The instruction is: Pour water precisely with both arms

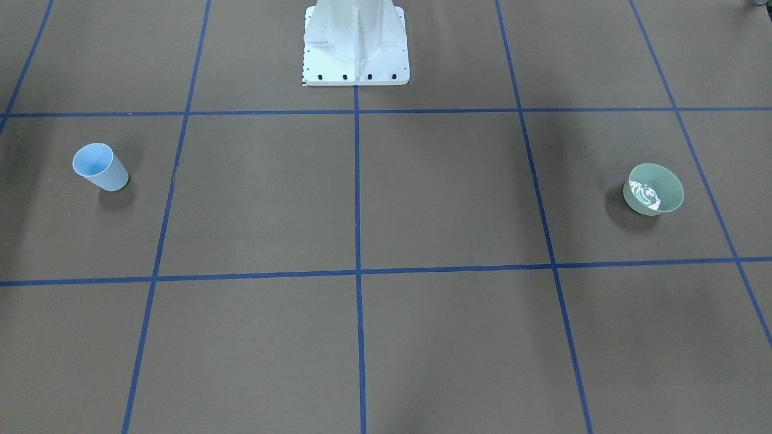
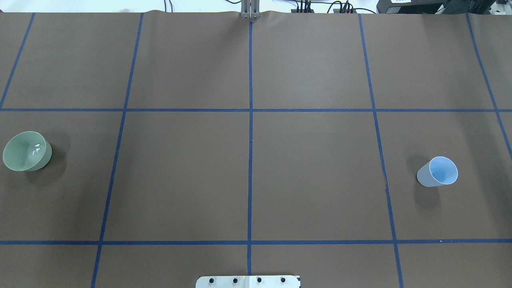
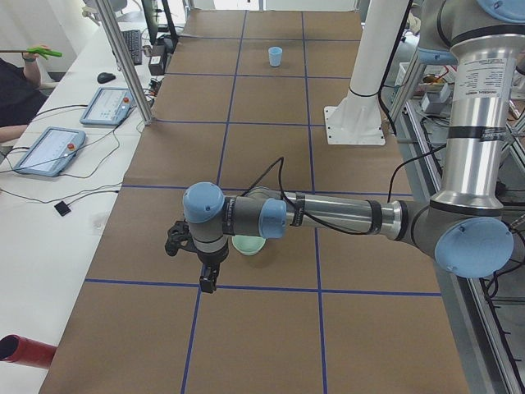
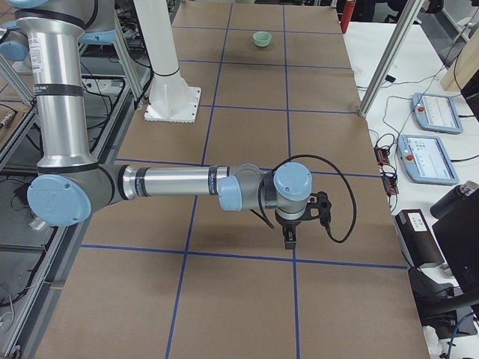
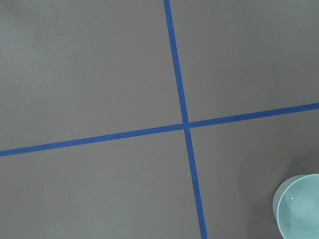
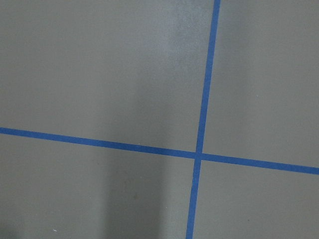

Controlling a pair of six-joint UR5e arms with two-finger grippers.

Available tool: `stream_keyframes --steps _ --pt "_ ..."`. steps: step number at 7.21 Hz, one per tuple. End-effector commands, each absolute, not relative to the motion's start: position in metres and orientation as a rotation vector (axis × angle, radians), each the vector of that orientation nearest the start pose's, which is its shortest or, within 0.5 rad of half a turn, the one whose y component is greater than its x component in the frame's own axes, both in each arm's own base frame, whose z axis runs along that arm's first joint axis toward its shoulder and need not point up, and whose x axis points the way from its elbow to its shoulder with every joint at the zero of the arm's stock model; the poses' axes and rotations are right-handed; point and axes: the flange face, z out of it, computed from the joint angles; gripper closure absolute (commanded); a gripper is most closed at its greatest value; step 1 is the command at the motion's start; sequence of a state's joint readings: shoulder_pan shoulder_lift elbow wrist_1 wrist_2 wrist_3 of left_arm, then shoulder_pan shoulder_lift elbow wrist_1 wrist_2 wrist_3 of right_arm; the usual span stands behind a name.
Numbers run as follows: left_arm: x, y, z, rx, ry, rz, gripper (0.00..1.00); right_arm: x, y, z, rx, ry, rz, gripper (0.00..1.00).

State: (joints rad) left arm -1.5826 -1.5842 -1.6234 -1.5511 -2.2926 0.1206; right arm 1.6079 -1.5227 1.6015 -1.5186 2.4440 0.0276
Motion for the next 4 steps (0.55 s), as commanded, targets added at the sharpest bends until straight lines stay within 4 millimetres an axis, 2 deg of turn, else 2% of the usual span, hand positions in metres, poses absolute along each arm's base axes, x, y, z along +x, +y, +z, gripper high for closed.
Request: stream_keyframes --steps 1,2,4 --pt "-0.073 -0.494 0.638 0.084 0.722 0.112 0.0 0.077 -0.511 0.61 0.116 -0.873 0.011 0.01" --pt "-0.072 -0.497 0.622 0.1 0.72 0.101 0.0 0.078 -0.511 0.61 0.116 -0.866 0.012 0.01" --pt "-0.072 -0.497 0.616 0.098 0.723 0.072 0.0 0.078 -0.51 0.611 0.116 -0.863 0.012 0.01"
